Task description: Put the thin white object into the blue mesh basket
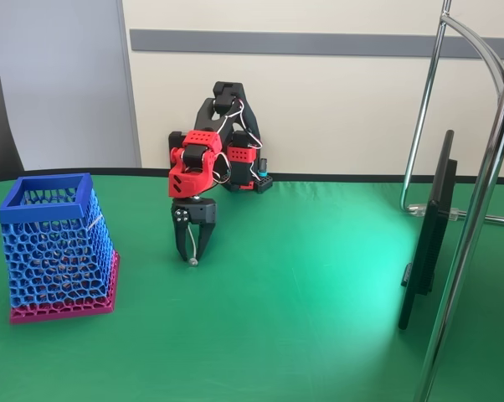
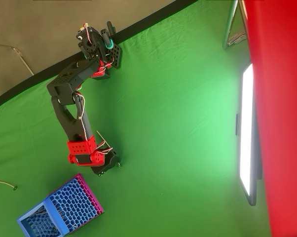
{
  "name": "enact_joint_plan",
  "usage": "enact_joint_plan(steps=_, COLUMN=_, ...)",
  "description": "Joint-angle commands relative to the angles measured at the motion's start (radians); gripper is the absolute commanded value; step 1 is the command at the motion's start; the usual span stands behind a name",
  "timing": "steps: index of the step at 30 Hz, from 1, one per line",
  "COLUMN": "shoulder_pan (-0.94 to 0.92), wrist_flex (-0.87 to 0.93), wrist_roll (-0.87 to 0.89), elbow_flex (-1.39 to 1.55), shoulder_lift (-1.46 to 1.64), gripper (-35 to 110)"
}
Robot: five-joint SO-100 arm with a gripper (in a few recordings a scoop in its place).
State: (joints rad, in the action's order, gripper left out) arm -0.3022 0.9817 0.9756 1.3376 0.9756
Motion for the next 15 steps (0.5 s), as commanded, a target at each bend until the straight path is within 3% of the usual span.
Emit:
enact_joint_plan(steps=1, shoulder_pan=0.0, wrist_flex=0.011, wrist_roll=-0.003, elbow_flex=-0.043, shoulder_lift=0.006, gripper=13)
enact_joint_plan(steps=15, shoulder_pan=-0.006, wrist_flex=0.038, wrist_roll=0.002, elbow_flex=-0.075, shoulder_lift=-0.015, gripper=11)
